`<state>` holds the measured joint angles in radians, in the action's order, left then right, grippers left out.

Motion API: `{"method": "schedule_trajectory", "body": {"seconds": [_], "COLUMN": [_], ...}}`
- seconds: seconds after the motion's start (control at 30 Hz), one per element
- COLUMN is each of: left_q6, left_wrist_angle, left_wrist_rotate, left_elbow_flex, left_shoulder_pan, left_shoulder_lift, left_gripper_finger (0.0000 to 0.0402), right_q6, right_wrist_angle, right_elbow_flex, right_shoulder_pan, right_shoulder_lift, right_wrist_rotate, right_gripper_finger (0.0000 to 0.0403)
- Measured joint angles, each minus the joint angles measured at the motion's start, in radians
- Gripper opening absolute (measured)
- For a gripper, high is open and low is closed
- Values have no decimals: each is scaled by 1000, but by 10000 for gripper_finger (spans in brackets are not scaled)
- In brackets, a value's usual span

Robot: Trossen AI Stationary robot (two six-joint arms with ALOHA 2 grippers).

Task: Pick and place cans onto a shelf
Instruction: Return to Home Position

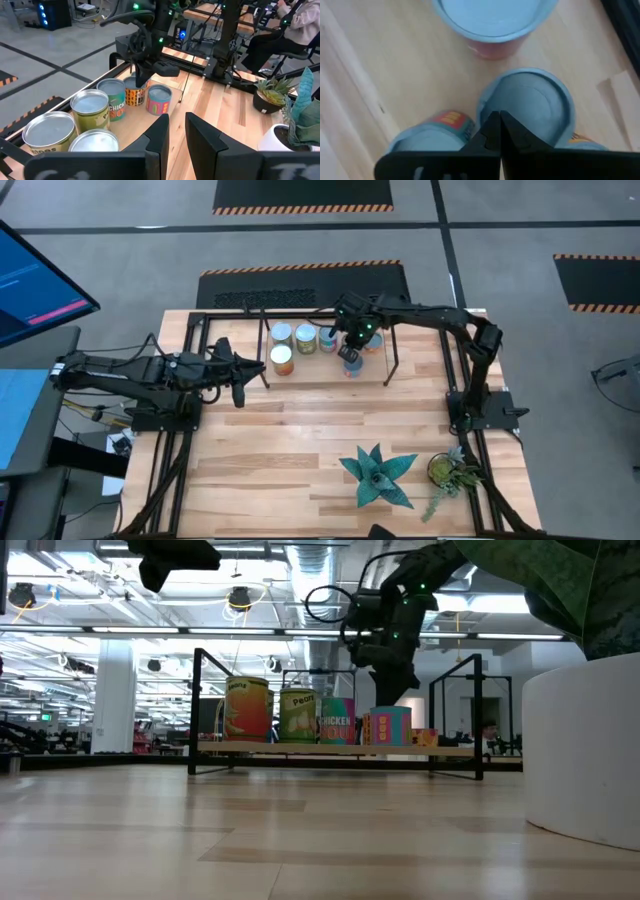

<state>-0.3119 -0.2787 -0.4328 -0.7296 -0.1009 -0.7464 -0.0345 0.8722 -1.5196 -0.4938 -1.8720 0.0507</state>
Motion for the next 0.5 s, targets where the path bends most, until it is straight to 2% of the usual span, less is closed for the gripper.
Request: {"method": "schedule_trajectory", "body": {"seconds": [0.5], "left_q6": [0], "left_wrist_angle": [0], "left_wrist_rotate": [0], "left_elbow_flex": [0], "left_shoulder_pan": [0], "left_shoulder_lift": [0], "left_gripper_finger": [52], "right_q6": [5], "right_wrist_angle": [-33], "right_elbow_flex": [13], "right_shoulder_pan": [-32], "right_shoulder_lift": [1], "right_wrist_rotate": [0], "right_gripper_finger": [10]}}
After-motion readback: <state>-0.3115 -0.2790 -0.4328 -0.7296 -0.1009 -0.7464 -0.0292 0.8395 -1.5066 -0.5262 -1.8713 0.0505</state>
